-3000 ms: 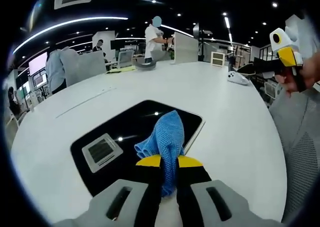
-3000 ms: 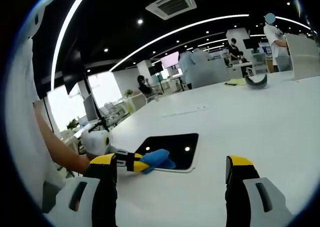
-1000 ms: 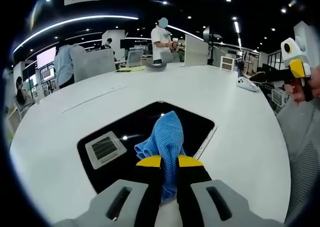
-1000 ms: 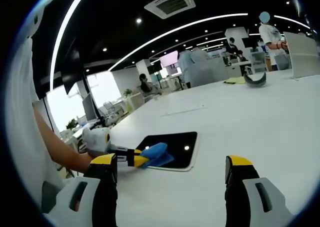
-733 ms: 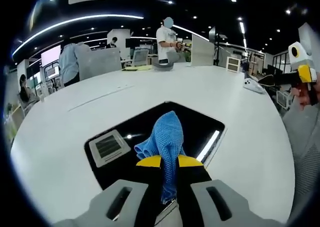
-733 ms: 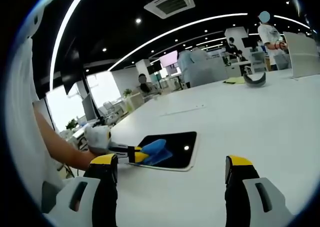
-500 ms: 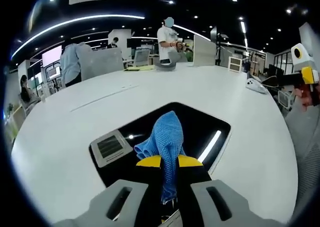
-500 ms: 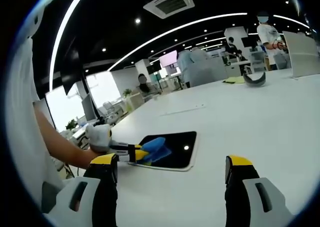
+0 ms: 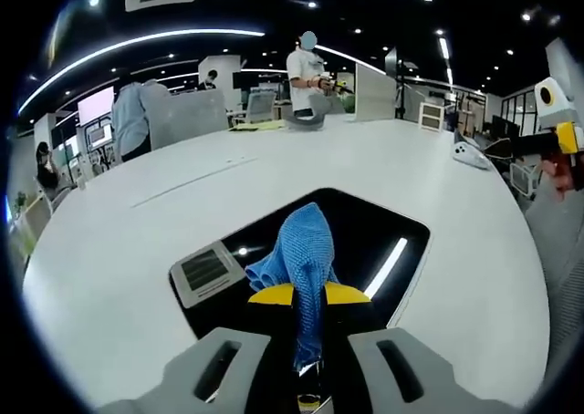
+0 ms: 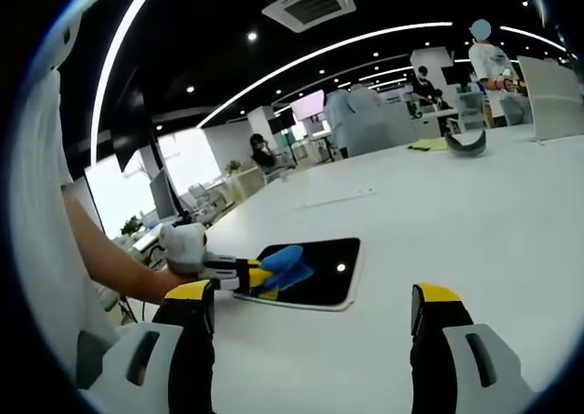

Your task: Wipe the mirror surface with the cleaning cloth until all visible marks leave the cleaned area.

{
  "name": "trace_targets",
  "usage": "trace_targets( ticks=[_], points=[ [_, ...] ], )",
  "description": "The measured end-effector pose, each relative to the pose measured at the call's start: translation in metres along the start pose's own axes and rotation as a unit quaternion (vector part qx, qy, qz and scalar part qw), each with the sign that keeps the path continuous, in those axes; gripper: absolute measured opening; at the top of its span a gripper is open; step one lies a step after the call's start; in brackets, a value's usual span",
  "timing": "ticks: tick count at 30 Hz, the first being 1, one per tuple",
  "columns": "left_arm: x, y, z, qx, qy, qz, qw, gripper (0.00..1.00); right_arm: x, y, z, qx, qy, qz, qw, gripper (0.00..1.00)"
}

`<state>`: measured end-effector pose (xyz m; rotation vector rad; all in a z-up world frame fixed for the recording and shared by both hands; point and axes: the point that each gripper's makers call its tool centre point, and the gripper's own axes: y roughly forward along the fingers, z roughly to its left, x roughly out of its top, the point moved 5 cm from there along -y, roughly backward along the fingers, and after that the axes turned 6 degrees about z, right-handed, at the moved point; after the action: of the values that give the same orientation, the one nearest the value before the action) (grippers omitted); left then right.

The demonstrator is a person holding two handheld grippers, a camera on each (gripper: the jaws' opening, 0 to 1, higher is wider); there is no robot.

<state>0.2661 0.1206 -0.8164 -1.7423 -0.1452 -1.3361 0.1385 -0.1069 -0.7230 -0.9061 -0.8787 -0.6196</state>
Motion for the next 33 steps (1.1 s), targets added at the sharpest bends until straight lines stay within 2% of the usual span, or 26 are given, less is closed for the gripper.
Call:
trace_targets(
  ticks=[33],
  points=[
    [0.005,0.008,0.022,0.012,0.001,-0.006,0.9999,0.07,0.001,0.006,0.002,0.007,0.000,0.006,1.0000,0.88]
  ],
)
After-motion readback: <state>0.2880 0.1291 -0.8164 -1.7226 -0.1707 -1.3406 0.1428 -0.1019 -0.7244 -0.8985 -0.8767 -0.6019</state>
